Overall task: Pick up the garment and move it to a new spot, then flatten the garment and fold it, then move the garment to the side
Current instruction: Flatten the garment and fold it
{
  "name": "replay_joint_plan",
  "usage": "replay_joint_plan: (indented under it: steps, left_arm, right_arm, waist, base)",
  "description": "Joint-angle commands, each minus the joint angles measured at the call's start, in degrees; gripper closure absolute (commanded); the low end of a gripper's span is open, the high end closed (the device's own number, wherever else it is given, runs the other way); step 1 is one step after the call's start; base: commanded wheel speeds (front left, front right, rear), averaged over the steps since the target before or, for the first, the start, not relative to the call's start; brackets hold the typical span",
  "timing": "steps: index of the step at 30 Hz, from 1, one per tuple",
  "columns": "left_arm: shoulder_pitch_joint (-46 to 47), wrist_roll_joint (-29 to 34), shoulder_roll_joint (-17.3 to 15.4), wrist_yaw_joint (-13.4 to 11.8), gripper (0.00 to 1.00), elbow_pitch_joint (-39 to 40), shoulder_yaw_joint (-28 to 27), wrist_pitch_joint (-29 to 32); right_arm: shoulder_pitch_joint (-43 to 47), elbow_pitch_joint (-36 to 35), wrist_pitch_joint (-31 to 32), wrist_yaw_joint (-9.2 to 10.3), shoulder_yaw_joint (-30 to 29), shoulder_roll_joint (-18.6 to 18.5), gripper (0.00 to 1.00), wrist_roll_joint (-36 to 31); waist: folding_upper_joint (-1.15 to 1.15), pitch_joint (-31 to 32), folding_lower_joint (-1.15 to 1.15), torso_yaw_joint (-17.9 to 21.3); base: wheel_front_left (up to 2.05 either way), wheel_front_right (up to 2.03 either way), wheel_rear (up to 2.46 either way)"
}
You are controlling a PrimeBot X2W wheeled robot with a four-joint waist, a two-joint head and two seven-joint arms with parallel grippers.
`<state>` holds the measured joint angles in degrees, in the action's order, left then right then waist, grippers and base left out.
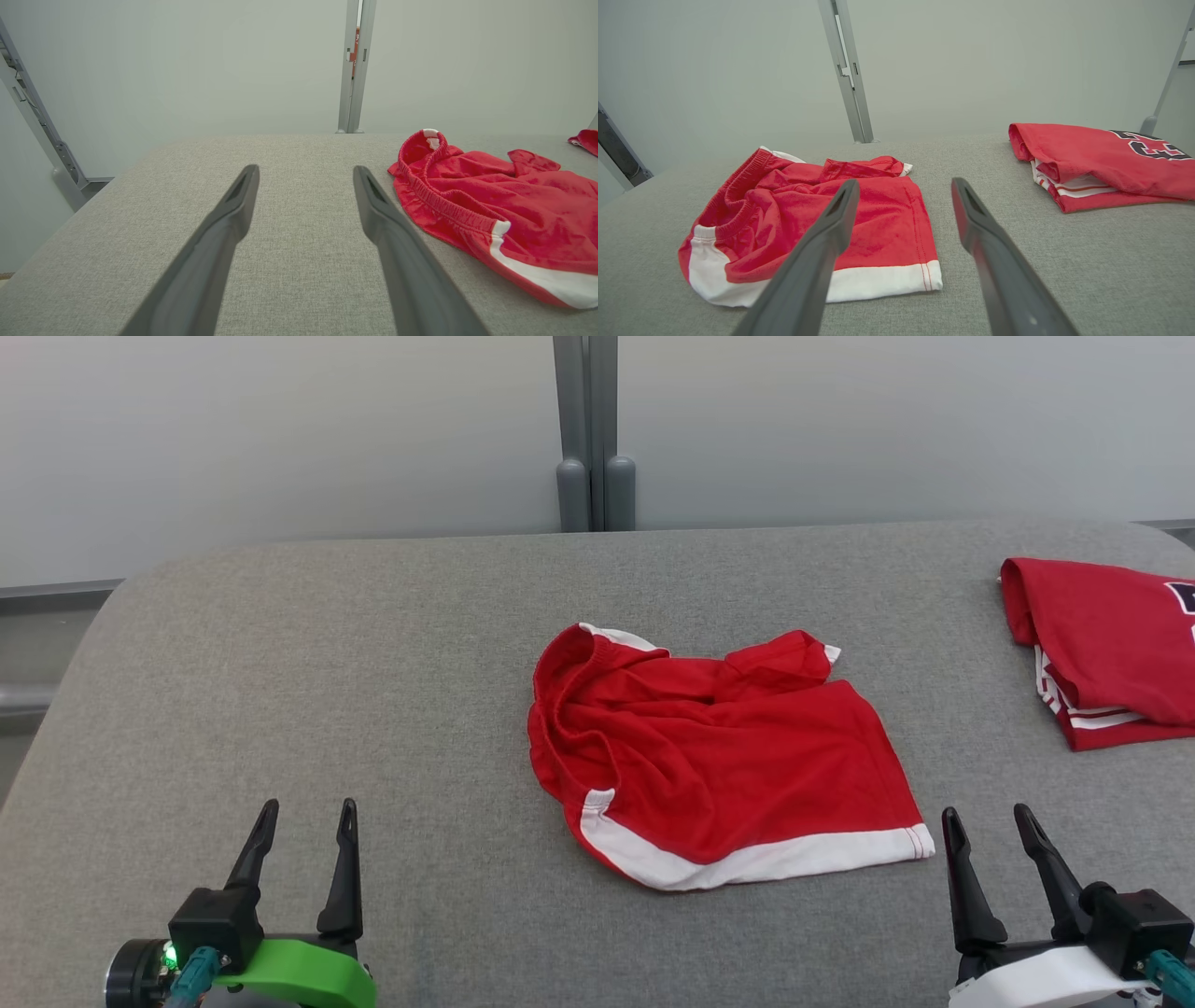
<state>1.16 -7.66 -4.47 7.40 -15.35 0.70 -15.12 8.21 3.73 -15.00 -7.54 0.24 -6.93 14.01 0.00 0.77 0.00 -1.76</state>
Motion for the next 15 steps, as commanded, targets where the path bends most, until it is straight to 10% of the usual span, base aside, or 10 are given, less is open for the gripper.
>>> replay_joint_plan:
  steps: [1,15]
  left_arm:
    - [-0.54,0.21,-0.22,0.11,0.0,0.05,-0.17,0.0]
    - [3.11,0.7,-1.48,0.12,0.0,-0.07,3.04,0.0]
  right_arm:
    - [-0.02,0.23,-0.23,0.12,0.03,0.04,0.0,0.02]
    - [-1.94,1.47,-0.24,0.12,-0.64,-0.11,0.0,-0.43]
  waist:
    - [0.0,0.03,0.0,0.02]
    - [0.0,-0.81,0.0,0.9]
  base:
    - [0.0,0.0,0.0]
    - [0.0,0.0,0.0]
